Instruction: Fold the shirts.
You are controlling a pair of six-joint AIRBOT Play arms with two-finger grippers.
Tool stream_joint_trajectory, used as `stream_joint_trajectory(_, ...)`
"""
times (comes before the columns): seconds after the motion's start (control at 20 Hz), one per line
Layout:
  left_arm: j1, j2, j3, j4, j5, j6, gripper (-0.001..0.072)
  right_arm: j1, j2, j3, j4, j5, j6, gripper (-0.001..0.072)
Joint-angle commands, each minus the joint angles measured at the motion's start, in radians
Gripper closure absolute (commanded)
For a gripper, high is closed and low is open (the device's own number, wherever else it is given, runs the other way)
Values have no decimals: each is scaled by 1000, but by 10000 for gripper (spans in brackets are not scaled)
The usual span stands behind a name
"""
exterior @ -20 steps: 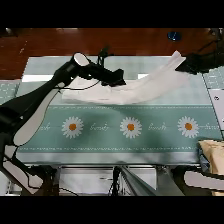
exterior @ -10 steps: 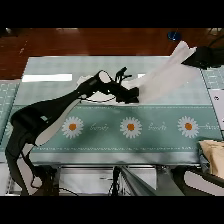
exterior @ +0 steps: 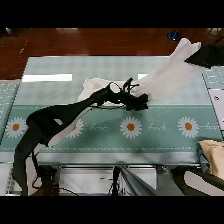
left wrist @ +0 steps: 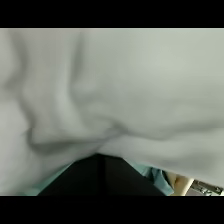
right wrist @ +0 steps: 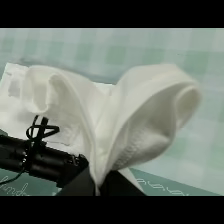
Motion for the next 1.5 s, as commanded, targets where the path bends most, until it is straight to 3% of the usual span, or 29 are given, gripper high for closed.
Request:
stream_joint_trajectory(0.0,73,82,1,-30,-45,146,684,1,3,1,-30,-10,-1,693)
stream_joint_trajectory(0.1,140,190,1,-29,-215,263,685,1,2,1,-29,-29,0,693)
stream_joint_trajectory(0.25,248,394,1,-6,-397,346,685,2,-5,0,-18,-30,8,693)
stream_joint_trajectory(0.55,574,753,1,281,-421,314,684,102,-42,0,-21,-80,55,693)
stream_joint_trajectory(0.9,949,922,1,309,-598,319,683,398,-210,0,-23,-379,175,693)
stream_joint_trajectory(1.2,990,949,0,309,-640,333,683,661,-420,0,60,-635,296,692)
stream_joint_trajectory(1.4,943,949,0,309,-647,341,683,826,-546,0,194,-939,337,692)
stream_joint_trajectory(1.45,933,949,0,309,-650,345,683,858,-566,0,226,-993,336,643)
